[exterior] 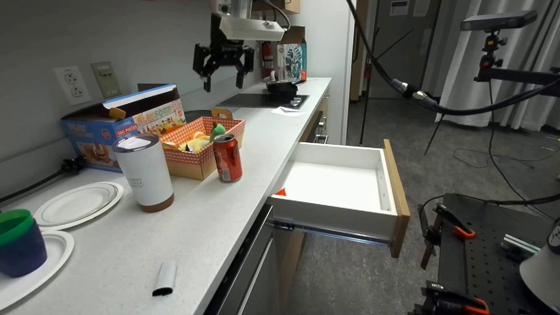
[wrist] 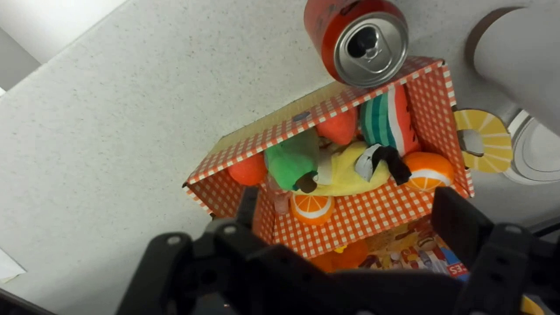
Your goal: Put the green plush toy in the drawer
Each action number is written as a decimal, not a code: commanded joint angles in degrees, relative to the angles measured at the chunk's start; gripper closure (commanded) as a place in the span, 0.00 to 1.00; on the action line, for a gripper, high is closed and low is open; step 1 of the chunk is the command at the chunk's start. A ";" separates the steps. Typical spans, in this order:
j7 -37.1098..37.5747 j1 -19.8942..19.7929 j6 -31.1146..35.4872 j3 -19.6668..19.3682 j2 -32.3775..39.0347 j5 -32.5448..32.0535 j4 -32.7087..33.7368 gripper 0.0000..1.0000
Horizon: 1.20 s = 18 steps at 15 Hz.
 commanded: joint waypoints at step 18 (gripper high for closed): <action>-0.95 3.18 -15.99 -7.54 37.37 1.20 45.47 0.29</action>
